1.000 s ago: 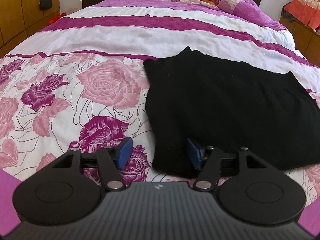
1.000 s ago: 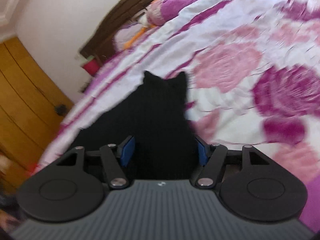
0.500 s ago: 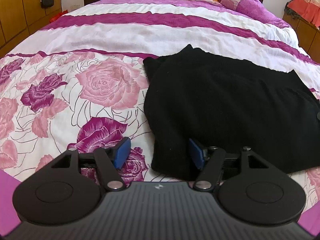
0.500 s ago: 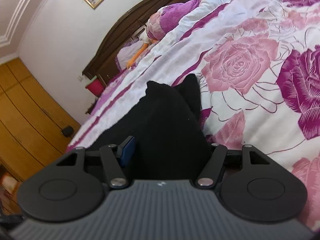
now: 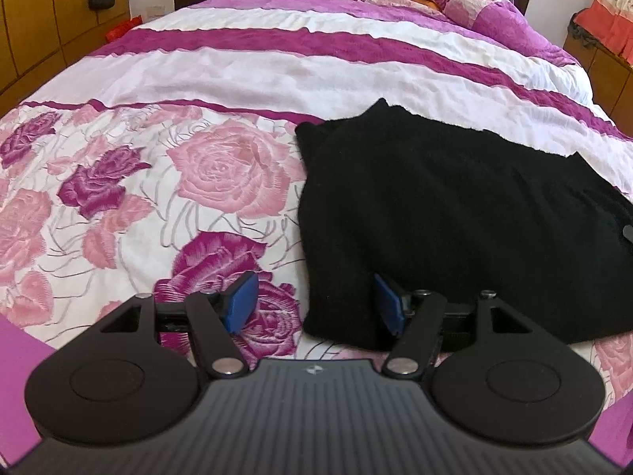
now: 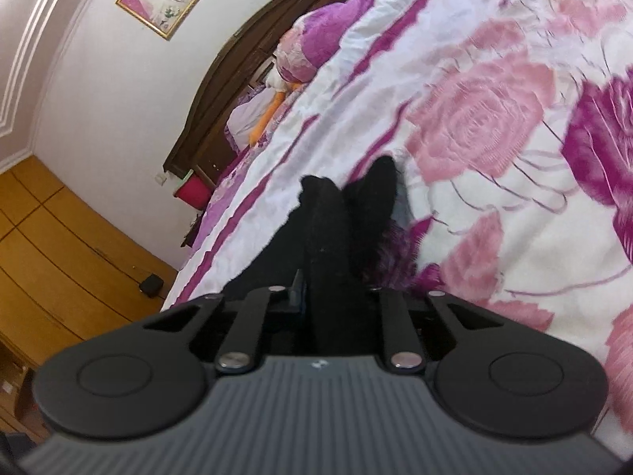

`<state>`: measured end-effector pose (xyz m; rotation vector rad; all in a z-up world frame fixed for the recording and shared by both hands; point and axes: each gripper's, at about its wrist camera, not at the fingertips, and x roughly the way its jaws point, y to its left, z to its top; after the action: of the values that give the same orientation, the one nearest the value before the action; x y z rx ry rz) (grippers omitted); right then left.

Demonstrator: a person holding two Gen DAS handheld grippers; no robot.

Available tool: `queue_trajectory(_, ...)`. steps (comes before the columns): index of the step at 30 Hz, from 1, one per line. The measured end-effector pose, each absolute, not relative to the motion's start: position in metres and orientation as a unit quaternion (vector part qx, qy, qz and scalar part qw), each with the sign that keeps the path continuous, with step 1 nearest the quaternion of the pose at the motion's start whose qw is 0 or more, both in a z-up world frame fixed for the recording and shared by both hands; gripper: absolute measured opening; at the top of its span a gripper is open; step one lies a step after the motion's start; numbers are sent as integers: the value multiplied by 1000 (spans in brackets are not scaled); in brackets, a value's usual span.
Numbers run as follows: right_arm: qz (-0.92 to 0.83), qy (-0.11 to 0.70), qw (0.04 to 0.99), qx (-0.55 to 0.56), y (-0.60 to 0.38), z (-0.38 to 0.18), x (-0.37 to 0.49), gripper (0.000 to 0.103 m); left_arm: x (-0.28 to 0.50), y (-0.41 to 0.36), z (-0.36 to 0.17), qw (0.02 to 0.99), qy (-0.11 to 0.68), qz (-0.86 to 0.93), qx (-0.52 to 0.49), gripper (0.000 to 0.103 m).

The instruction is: Fold small clothes

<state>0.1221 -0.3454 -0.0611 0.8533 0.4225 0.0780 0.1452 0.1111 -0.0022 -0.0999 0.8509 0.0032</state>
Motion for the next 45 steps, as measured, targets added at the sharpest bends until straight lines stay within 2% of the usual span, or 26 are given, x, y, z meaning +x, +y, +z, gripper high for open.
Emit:
queue_trajectory(8,50,192,898,393,-329,-22,127,17,131,130,11,916,399,10,-51,69)
queue_trajectory(25,124,200,946,224,-200,67,169,15,125,176,27,928,367,40,-46,69)
queue_trajectory(31,162,227,946,165,-127,61,189,13,131,189,30,931,357,40,-60,69)
queue_trajectory(37,177,263,943,103,-74,26,191,13,129,203,18,929,361,44,-76,69)
queue_trajectory(45,180,259,947,53,-39,23,181,13,126,229,8,927,359,55,-98,69)
